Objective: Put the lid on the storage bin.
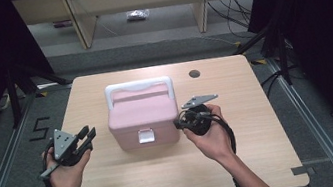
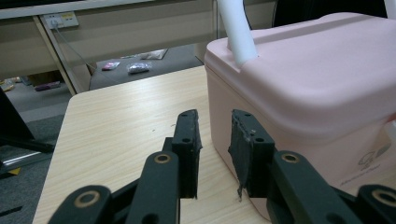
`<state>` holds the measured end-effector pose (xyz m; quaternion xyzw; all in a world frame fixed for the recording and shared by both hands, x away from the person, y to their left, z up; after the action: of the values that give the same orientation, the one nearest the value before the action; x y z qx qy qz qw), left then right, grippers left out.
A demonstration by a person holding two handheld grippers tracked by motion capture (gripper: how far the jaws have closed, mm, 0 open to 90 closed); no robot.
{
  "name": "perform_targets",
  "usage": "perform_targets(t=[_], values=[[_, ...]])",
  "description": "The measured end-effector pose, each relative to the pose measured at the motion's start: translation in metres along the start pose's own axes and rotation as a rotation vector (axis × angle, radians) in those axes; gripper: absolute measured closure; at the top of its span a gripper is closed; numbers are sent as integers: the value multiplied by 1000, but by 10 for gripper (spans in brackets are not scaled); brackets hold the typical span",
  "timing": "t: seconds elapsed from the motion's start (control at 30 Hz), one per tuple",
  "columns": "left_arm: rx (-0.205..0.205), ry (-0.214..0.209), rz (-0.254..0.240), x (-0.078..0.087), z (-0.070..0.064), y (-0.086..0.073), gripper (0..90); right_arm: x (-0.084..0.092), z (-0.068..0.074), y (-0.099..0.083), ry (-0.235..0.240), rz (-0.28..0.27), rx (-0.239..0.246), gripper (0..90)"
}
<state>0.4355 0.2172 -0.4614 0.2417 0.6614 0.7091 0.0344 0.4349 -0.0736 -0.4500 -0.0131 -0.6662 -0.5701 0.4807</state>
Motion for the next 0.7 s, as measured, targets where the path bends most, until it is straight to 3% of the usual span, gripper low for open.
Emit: perform_targets(t=[0.23, 0.37, 0.4, 0.43, 0.5, 0.7], values=[[19, 6, -22, 3, 2, -1, 696, 7, -7, -5, -11, 4, -21, 900], [33, 11, -26, 5, 7, -6, 672, 11, -22, -8, -32, -24, 10, 900], [33, 12, -20, 5, 8, -8, 659, 13, -24, -11, -40, -14, -34, 900], [39, 12, -20, 5, 8, -10, 648, 15, -30, -13, -58, -12, -17, 900], [42, 18, -19, 6, 10, -13, 625, 18, -37, -18, -75, -15, -48, 900], [67, 31, -37, 5, 15, -24, 547, 23, -61, -35, -116, -39, -61, 899]])
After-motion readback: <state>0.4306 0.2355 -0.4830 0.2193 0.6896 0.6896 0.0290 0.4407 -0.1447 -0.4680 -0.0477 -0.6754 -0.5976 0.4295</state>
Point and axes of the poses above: each handheld gripper's, and its own axes: x roughly backward along the jaws, y roughly out of its top, z roughly to its left, the point moved 9 cm from there along -x, roughly forward along the jaws, and after that the axes turned 3 degrees about -y, right-handed, at the moved point
